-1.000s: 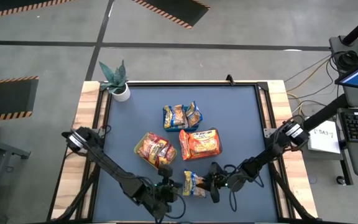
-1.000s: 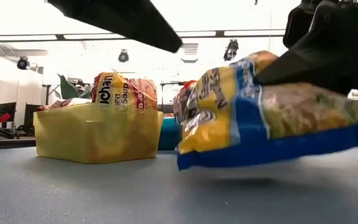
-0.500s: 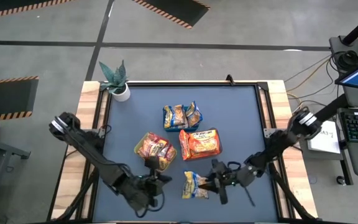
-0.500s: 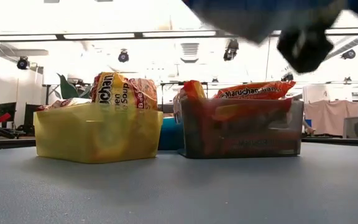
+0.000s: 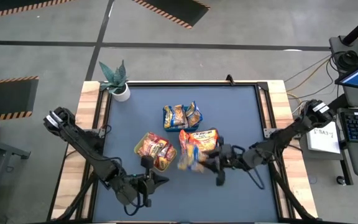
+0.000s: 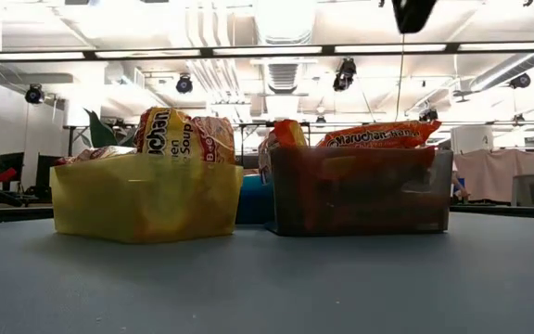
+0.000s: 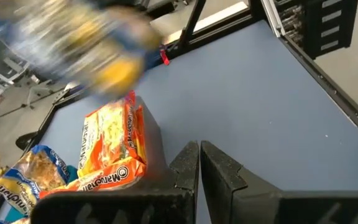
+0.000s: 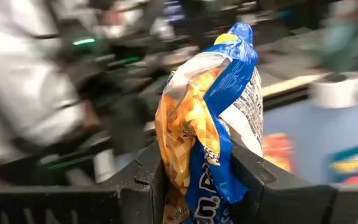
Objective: Sort Maruchan noodles
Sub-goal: Put the blue noodle pack into the blue bin
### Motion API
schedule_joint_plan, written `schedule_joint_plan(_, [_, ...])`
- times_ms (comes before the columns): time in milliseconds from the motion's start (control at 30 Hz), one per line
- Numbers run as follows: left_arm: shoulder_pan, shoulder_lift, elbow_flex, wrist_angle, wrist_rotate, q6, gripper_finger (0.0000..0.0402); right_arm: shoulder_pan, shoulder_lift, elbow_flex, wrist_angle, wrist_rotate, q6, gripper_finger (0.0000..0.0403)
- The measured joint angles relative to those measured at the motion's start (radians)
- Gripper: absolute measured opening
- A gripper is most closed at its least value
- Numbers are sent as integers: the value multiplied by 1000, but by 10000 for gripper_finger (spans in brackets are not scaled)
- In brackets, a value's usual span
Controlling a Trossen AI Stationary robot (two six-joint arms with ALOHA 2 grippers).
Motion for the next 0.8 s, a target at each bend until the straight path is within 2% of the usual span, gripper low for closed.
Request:
schedule_joint_plan(67, [0,-1,-1,0,0,22,0,-40,-3,30,-60,54,-22,113])
schedule_joint_plan(267, [0,-36,-2,0,0,86,0,-168,-10,117,-235,121,-45,113])
schedule_joint_plan(467, [4,-51,-10,-8,0,138,0,-324,46,182,-403,366,-12,113])
schedule_joint_plan(633, [15,-51,-24,-8,0,149,0,-453,149,223,-435,366,75,113])
schedule_joint_plan(800, [15,-82,-66,-2,1,149,0,-485,281,286,-430,373,105,113])
